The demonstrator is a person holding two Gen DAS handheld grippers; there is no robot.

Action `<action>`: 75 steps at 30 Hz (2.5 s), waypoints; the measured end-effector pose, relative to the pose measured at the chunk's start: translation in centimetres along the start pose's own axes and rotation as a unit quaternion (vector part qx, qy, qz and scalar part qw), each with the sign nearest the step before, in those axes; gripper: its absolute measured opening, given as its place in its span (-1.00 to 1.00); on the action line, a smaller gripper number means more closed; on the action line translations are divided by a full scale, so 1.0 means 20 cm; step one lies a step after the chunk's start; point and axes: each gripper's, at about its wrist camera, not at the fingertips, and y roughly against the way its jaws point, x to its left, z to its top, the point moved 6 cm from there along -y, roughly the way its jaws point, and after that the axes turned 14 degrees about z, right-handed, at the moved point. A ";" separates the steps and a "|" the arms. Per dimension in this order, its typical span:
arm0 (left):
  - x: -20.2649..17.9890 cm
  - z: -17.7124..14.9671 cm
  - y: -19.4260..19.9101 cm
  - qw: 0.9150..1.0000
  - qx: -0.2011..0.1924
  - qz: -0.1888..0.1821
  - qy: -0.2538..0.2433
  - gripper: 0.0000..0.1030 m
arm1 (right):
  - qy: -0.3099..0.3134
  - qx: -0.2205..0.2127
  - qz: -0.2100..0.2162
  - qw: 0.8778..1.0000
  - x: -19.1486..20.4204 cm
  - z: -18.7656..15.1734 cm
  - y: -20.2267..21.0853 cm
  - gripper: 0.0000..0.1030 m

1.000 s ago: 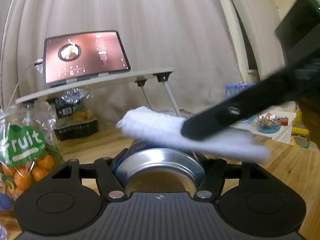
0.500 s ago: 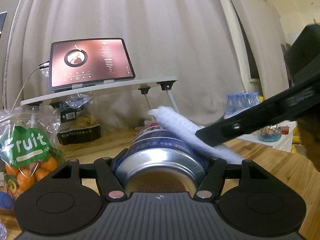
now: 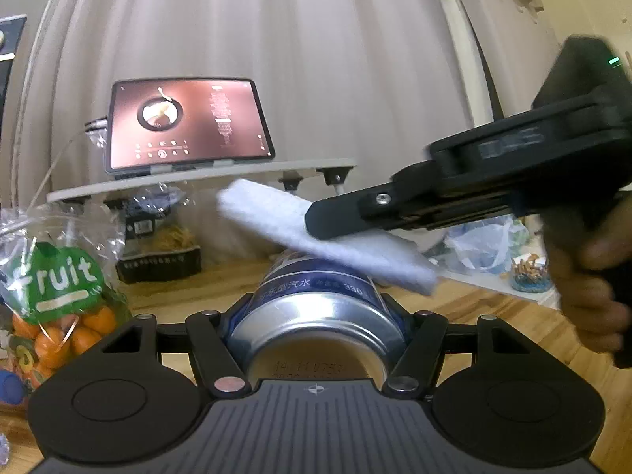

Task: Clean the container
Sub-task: 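Wipe the can's bottom and side with the tissue in the right gripper while the left gripper holds it, then grasp the can with the right gripper and turn it upright in the left gripper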

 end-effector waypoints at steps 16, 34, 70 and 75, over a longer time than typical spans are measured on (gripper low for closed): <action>0.00 0.00 0.01 1.000 -0.003 -0.002 0.001 0.31 | -0.122 0.053 -0.208 0.969 -0.84 -0.17 0.09 -0.68; -0.03 0.01 0.03 0.998 -0.018 -0.055 -0.010 0.31 | -0.375 -0.143 0.055 0.914 -0.56 -0.26 0.21 0.81; -0.14 -0.02 -0.04 0.996 0.030 -0.040 -0.078 0.35 | 0.187 0.123 -0.108 0.969 0.20 -0.16 -0.08 0.32; -0.07 -0.03 -0.09 0.998 0.051 -0.022 -0.040 0.35 | 0.137 0.064 -0.097 0.984 0.15 -0.09 0.02 0.92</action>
